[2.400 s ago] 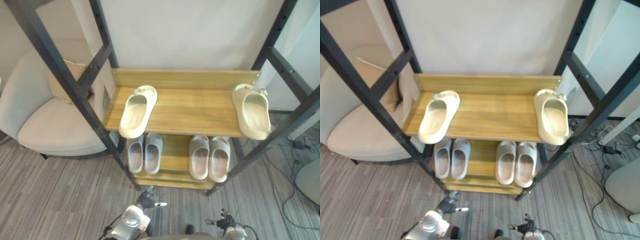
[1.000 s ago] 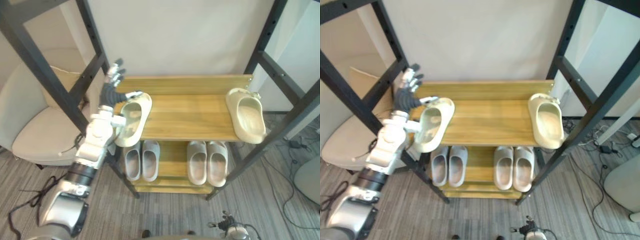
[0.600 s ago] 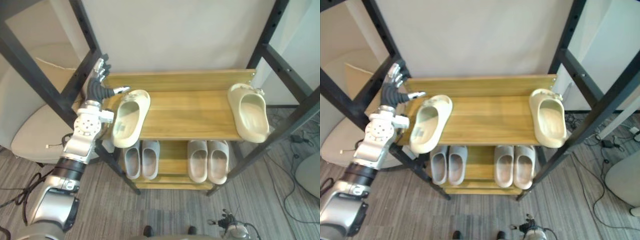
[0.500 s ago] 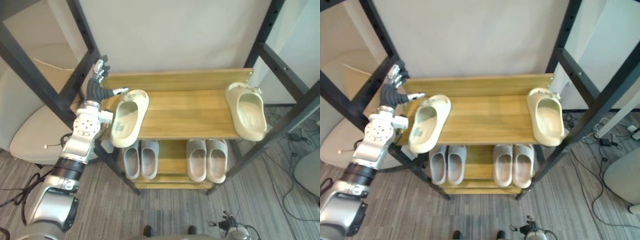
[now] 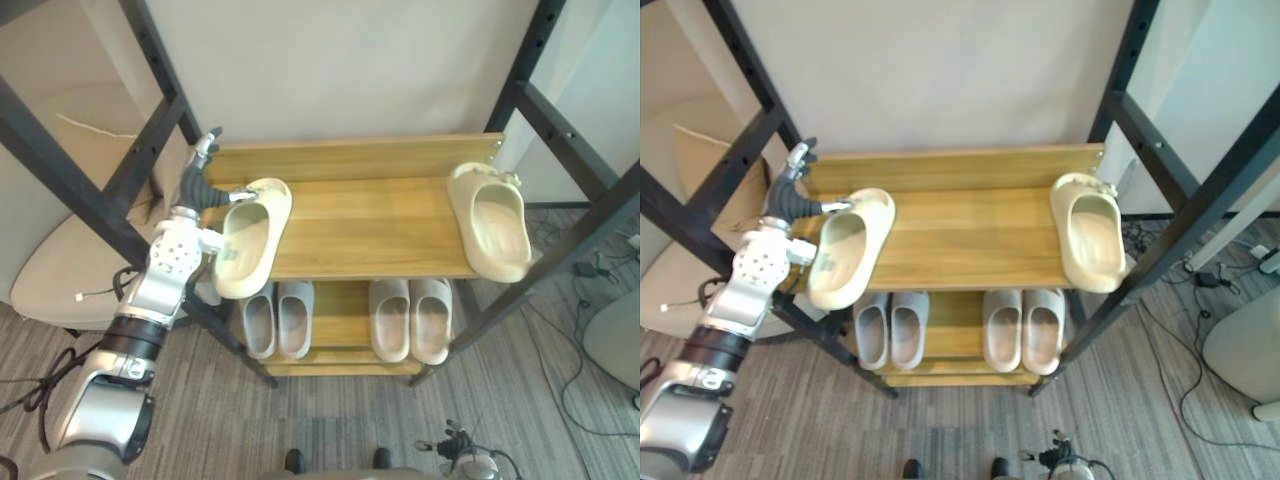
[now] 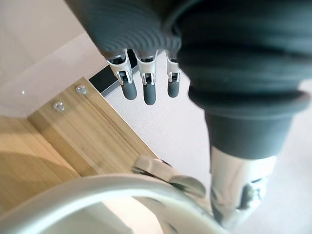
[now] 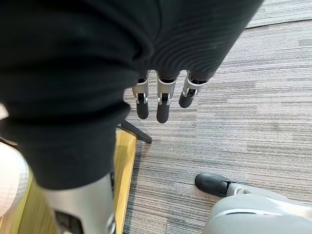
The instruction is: Organize the slippers on the shoe rack
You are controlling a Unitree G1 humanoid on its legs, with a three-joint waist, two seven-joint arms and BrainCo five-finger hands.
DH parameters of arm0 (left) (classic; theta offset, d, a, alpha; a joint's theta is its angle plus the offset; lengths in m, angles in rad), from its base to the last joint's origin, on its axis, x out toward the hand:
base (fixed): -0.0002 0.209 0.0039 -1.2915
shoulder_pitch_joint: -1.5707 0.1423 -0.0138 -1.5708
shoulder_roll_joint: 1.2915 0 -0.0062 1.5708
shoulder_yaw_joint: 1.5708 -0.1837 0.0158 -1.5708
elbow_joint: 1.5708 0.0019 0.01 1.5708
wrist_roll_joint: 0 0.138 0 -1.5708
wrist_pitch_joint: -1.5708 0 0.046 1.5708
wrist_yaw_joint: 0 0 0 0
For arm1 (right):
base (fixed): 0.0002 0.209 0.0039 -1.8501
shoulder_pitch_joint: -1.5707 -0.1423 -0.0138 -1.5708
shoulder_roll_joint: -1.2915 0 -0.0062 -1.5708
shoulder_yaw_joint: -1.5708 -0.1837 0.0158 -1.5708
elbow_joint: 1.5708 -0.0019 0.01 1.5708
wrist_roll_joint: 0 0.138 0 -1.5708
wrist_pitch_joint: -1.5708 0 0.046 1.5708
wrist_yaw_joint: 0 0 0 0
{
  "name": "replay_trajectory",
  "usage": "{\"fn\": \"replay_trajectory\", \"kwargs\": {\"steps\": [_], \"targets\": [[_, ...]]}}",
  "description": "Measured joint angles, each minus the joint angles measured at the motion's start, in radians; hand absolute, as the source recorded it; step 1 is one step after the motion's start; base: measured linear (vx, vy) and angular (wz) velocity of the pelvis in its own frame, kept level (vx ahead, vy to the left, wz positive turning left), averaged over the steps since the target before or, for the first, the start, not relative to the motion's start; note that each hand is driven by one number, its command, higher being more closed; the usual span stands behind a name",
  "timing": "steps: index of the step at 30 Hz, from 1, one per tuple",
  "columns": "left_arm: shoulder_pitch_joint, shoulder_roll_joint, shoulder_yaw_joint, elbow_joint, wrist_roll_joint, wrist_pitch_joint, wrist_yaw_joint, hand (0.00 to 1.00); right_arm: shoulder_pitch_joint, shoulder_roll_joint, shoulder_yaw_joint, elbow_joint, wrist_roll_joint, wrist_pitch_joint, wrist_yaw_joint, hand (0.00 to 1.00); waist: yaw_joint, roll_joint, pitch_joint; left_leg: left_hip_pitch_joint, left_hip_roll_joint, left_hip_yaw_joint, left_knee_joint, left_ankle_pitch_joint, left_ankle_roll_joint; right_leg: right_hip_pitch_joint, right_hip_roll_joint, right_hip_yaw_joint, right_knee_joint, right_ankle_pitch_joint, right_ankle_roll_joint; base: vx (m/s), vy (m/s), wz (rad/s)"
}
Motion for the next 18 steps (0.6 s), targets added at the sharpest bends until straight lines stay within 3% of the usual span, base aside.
{"fn": "replay_trajectory", "kwargs": {"steps": [8, 18], "targets": [[0.000, 0.005, 0.024, 0.013, 0.081, 0.006, 0.002, 0.00, 0.020, 0.004, 0.000, -0.036, 0.000, -0.005, 0.001, 0.00, 0.002, 0.000, 0.000, 0.001, 0.003, 0.019, 0.000, -0.001, -0.001, -0.016, 0.002, 0.019, 0.014, 0.000, -0.002, -0.01, -0.001, -0.07], [0.048, 0.005, 0.068, -0.058, 0.049, -0.003, 0.001, 0.00, 0.023, 0.004, 0.001, -0.039, -0.002, -0.005, 0.007, 0.00, 0.000, 0.000, 0.001, 0.001, 0.005, 0.021, 0.000, -0.003, -0.003, -0.017, 0.005, 0.020, 0.014, 0.000, -0.002, 0.00, 0.000, 0.00]]}}
